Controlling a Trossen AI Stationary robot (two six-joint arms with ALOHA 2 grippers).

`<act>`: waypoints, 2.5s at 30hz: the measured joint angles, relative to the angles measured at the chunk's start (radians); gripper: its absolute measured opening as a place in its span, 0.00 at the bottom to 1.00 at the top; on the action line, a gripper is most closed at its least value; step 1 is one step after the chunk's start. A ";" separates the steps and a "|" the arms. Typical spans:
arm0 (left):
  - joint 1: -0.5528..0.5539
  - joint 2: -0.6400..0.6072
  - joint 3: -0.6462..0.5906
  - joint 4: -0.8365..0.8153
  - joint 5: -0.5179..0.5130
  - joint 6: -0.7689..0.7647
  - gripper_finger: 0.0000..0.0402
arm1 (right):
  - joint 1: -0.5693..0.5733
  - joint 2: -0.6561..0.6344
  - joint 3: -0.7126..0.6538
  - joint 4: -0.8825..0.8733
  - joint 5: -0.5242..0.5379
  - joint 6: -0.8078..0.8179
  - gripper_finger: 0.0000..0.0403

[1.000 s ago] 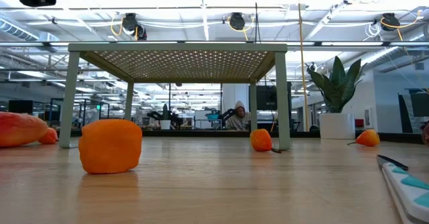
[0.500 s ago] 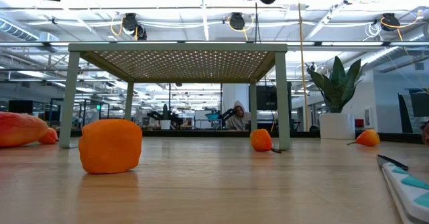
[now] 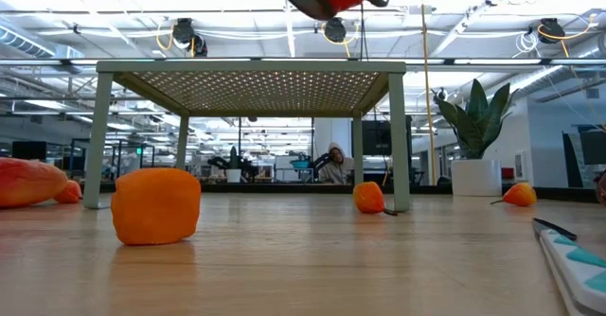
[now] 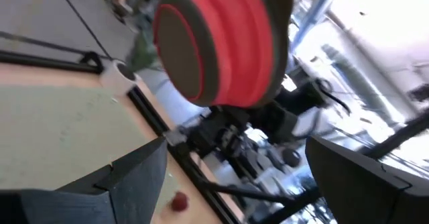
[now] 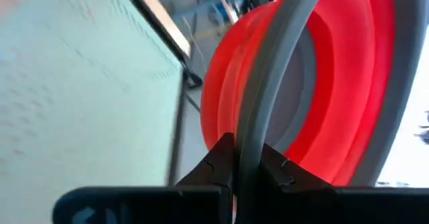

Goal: Pick & Place Fruit
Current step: Put the red strainer bowl on the shelf

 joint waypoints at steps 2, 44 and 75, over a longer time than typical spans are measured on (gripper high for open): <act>0.014 0.011 0.000 0.000 -0.015 0.000 0.87 | -0.006 0.035 0.023 0.006 0.048 -0.049 0.03; 0.221 0.622 0.475 0.457 -0.442 0.941 0.87 | -0.104 0.236 0.067 0.325 0.475 -0.437 0.03; 0.271 0.778 0.639 0.479 -0.502 0.856 0.87 | -0.108 0.235 -0.022 0.460 0.385 -0.591 0.03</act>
